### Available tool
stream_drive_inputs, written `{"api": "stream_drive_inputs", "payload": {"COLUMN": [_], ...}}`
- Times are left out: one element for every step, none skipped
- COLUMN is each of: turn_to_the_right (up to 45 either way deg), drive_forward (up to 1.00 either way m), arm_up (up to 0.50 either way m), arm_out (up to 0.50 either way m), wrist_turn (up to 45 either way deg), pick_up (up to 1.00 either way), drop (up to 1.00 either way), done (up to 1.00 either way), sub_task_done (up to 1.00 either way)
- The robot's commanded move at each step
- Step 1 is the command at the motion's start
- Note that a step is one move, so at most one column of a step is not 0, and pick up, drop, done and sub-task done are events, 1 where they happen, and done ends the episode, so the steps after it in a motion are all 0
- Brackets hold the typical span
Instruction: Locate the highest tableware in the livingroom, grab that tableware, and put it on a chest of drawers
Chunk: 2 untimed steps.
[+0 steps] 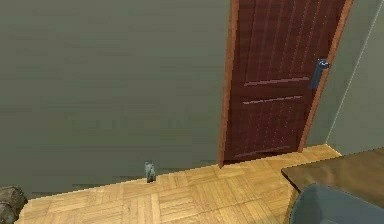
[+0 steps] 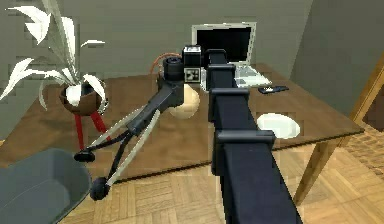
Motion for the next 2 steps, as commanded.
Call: {"api": "stream_drive_inputs", "payload": {"turn_to_the_right": [0.0, 45.0], "drive_forward": [0.0, 0.0], "arm_up": [0.0, 0.0], "arm_out": [-0.28, 0.0], "wrist_turn": [0.0, 0.0], "pick_up": [0.0, 0.0], "drop": [0.0, 0.0], "done": [0.0, 0.0], "sub_task_done": [0.0, 0.0]}}
